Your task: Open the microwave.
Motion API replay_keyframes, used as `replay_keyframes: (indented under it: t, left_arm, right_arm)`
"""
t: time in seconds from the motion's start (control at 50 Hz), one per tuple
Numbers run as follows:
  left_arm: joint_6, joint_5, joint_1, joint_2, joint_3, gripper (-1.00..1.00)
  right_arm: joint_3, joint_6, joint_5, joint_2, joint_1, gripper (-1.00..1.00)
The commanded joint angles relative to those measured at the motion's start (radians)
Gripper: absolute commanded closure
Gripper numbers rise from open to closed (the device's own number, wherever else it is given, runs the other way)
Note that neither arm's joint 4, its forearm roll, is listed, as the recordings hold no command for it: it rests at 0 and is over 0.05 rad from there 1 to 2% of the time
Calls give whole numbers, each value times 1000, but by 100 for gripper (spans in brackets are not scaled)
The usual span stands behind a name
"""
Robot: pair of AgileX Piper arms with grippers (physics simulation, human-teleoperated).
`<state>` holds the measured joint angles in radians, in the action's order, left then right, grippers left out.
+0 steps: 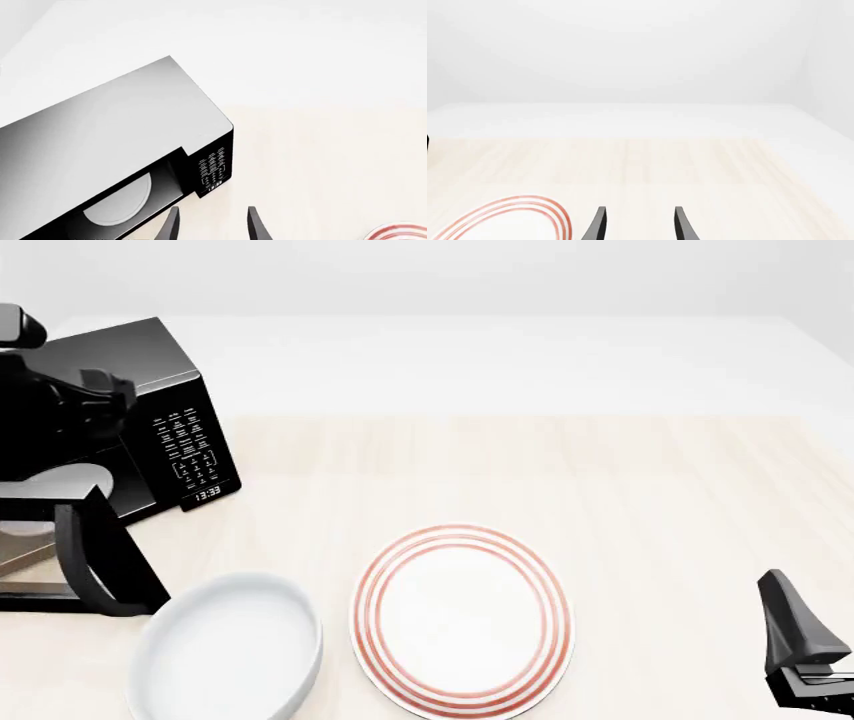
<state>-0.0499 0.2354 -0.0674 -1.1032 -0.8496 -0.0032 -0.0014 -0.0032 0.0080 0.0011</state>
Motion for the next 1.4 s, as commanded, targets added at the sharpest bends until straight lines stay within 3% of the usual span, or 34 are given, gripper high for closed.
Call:
replay_keyframes:
  t: [0.02, 0.38, 0.96, 1.4]
  left_arm:
    - [-11, -9, -28, -75, -21, -100]
    - [-43, -57, -93, -108, 57, -100]
    - [-77, -104, -171, -129, 87, -100]
    - [-74, -160, -184, -162, 136, -100]
  right_arm:
    - [0, 0, 0, 0, 0, -100]
    - [0, 0, 0, 0, 0, -100]
    - [0, 0, 0, 0, 0, -100]
    - [0, 0, 0, 0, 0, -100]
